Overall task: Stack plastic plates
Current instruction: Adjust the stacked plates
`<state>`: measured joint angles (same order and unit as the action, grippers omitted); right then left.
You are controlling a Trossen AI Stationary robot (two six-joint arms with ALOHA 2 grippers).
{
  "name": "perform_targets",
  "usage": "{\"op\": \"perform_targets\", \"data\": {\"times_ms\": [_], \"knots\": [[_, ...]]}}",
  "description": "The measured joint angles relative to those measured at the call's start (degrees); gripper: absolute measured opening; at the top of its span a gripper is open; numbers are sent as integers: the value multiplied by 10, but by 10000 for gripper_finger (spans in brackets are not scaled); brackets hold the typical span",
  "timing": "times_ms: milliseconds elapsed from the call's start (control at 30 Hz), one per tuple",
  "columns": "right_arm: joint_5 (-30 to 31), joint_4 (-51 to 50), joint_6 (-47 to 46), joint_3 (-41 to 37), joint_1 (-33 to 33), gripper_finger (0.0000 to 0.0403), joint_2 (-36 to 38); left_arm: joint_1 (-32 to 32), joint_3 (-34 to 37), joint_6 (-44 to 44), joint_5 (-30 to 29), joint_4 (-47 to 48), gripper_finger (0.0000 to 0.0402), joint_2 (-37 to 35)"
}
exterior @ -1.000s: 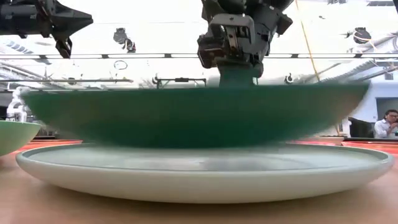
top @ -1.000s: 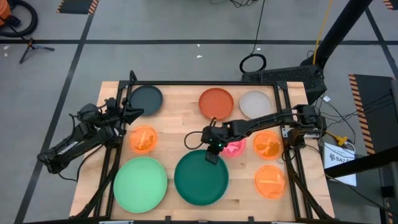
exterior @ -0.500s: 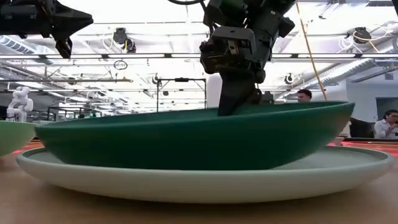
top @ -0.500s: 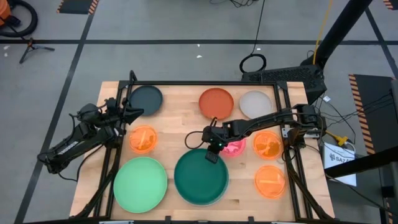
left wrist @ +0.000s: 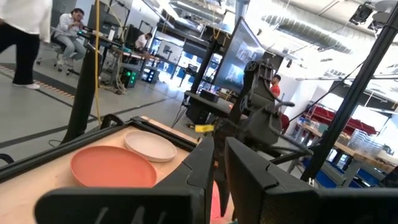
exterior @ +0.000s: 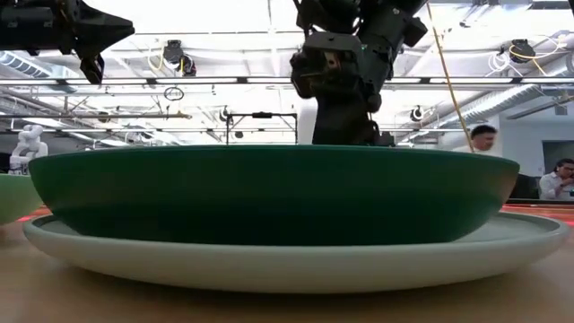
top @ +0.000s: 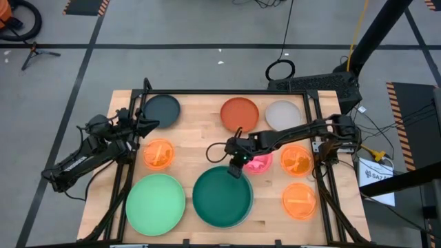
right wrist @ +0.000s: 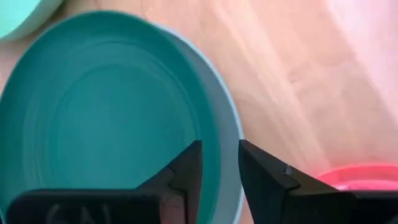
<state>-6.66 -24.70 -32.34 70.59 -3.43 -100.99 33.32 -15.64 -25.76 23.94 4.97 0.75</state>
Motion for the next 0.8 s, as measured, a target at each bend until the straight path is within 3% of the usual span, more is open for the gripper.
{"op": "perform_targets", "data": {"times_ms": [500,800], "knots": [[33,65,7,3,-80,35,-13,0,0,0,0,-5,47,0],[37,15,76,111,-86,2,-80,0,0,0,-3,-9,47,0]]}}
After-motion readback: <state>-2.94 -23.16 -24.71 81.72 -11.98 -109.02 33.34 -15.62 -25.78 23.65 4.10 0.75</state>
